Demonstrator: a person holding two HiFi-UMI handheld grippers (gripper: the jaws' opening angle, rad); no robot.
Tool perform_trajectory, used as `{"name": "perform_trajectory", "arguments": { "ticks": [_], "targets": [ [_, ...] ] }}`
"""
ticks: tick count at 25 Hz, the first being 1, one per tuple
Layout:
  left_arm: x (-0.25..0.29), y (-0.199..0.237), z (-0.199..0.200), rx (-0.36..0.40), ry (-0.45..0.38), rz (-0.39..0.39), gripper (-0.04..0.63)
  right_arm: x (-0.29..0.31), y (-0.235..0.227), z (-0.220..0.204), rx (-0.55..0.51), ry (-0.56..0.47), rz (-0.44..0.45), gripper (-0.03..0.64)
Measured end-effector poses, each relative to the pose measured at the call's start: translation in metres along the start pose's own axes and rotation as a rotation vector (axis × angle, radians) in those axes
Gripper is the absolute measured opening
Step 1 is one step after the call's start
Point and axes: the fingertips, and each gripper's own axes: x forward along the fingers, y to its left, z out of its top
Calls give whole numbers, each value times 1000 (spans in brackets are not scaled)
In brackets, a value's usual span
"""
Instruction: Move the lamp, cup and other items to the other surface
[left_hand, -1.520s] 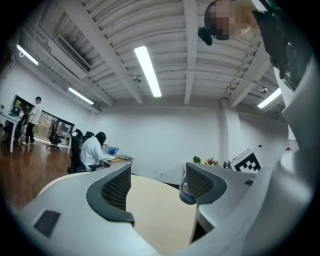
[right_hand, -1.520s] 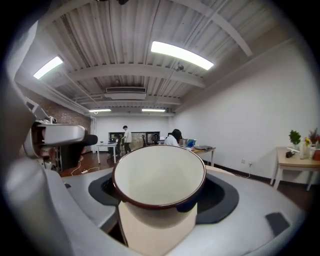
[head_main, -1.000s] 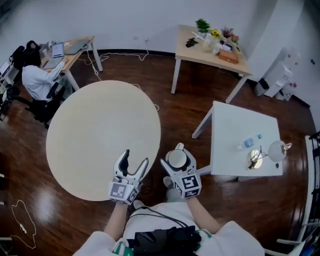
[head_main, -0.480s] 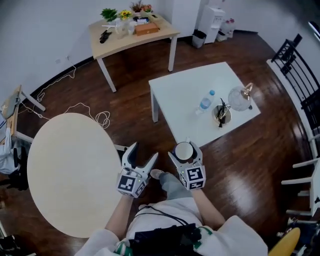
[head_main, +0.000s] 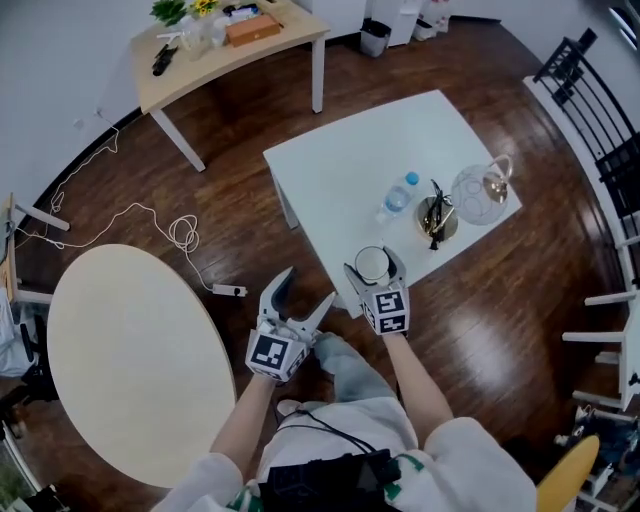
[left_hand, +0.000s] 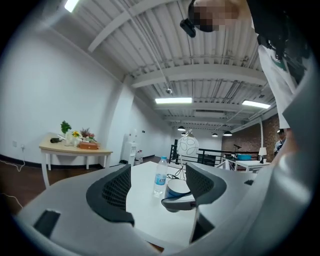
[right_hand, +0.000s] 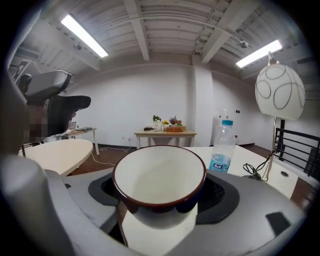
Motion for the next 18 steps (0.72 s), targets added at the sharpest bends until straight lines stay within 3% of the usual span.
{"name": "perform_trajectory", "arguments": {
  "ticks": [9, 14, 18],
  "targets": [
    [63, 43, -15, -37, 56, 49, 342, 114, -59, -16, 83, 19, -18, 428],
    [56, 59, -12, -43, 57, 108, 342, 145, -65, -31, 94, 61, -8, 430],
    [28, 81, -24, -18, 47, 180, 342, 151, -64, -35, 103, 1, -27, 439]
  ]
}}
